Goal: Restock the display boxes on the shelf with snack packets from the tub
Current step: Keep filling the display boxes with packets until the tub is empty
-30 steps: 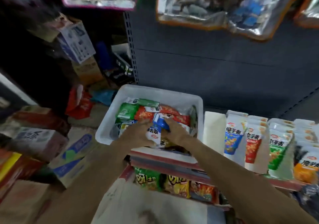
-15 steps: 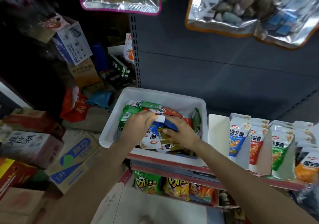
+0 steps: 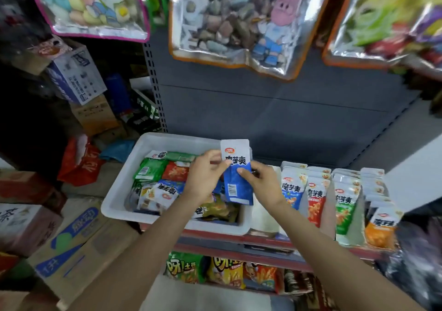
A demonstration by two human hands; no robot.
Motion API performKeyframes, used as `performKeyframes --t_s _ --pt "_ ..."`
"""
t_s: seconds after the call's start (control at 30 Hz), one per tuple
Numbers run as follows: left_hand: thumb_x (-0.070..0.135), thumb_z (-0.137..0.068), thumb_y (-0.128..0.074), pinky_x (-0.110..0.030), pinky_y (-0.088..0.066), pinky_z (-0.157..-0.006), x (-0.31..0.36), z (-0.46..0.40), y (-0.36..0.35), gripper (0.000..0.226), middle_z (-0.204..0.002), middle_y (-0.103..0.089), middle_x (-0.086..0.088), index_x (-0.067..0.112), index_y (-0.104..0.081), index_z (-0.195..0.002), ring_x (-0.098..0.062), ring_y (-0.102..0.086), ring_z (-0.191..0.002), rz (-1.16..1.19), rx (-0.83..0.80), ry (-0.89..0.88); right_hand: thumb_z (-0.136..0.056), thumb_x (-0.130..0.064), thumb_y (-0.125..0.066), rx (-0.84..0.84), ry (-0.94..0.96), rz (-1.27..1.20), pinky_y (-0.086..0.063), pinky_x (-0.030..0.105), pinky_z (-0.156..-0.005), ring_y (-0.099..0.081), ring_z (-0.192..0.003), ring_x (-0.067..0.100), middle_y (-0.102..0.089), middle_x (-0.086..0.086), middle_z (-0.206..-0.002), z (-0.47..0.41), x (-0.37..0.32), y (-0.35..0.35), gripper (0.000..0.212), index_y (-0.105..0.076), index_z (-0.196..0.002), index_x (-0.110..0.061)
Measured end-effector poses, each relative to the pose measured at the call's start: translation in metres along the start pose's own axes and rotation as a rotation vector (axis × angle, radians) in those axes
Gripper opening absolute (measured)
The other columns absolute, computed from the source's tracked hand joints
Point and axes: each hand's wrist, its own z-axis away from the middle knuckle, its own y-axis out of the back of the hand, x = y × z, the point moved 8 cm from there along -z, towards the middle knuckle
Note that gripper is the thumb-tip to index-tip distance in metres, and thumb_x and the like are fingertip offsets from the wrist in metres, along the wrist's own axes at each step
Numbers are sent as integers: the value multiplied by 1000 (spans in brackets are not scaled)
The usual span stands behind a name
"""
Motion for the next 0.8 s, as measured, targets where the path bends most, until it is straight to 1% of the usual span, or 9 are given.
performKeyframes --t_s 0.07,0.13,0.2,0.33,0.43,0.5,0.57,0.63,0.8 --pt "24 -89 -63 -16 -50 -78 16 3 -37 14 -92 -67 9 19 -61 -102 1 -62 -82 46 -67 -5 -91 -12 -59 -38 123 200 -39 17 -70 -52 -79 11 -62 0 -88 7 -7 18 12 -69 -92 -20" --pt "27 -92 -58 -26 -49 -77 26 4 -70 23 -87 -68 -2 6 -63 -100 -12 -64 -81 12 -99 -7 -89 -9 -61 -129 179 244 -35 4 -83 -50 -99 8 -60 1 -112 13 -1 28 28 -64 -117 -13" --pt "26 -97 -49 -34 -50 -72 28 0 -87 30 -81 -66 -13 0 -64 -94 -21 -62 -74 -23 -41 -7 -87 -8 -65 -192 164 157 -36 8 -95 -50 -113 10 -55 0 -125 17 12 44 41 -57 -127 -12" --pt "25 -95 -52 -54 -50 -69 24 -2 -113 30 -67 -60 -17 10 -60 -71 -24 -56 -66 36 7 -7 -88 -3 -62 -14 -1 -59 -46 10 -79 -58 -105 15 -57 5 -115 22 41 104 46 -53 -131 -16" --pt "21 -92 -57 -48 -49 -67 30 -2 -138 28 -71 -60 -12 -1 -63 -76 -19 -54 -71 82 -52 -6 -87 -4 -62 56 -102 -84 -51 13 -68 -63 -86 13 -65 5 -101 23 58 135 30 -58 -116 -10" --pt "31 -87 -60 -38 -47 -65 35 -4 -149 35 -74 -61 -11 -2 -63 -78 -15 -53 -70 62 -85 -32 -86 -1 -63 46 -122 -70 -54 24 -66 -62 -73 14 -67 7 -81 22 65 143 10 -63 -84 -11" --pt "21 -88 -62 -29 -48 -69 35 -9 -153 26 -79 -65 -9 -4 -66 -84 -10 -55 -67 26 -76 -58 -85 1 -64 81 -129 -28 -52 39 -68 -56 -67 16 -58 0 -62 18 74 149 33 -53 -60 -18" --pt "6 -88 -62 -12 -47 -71 34 -13 -152 10 -85 -66 -1 0 -68 -92 1 -57 -70 -41 -36 -87 -85 -1 -65 124 -184 -12 -52 49 -73 -56 -70 20 -54 -3 -58 19 86 152 41 -47 -54 -22" --pt "0 -88 -58 -31 -57 -75 21 -20 -164 10 -86 -64 -5 4 -66 -94 -15 -63 -83 4 -79 -30 -86 -6 -65 205 -229 36 -54 51 -72 -55 -66 20 -55 2 -60 20 103 160 41 -44 -54 -20"
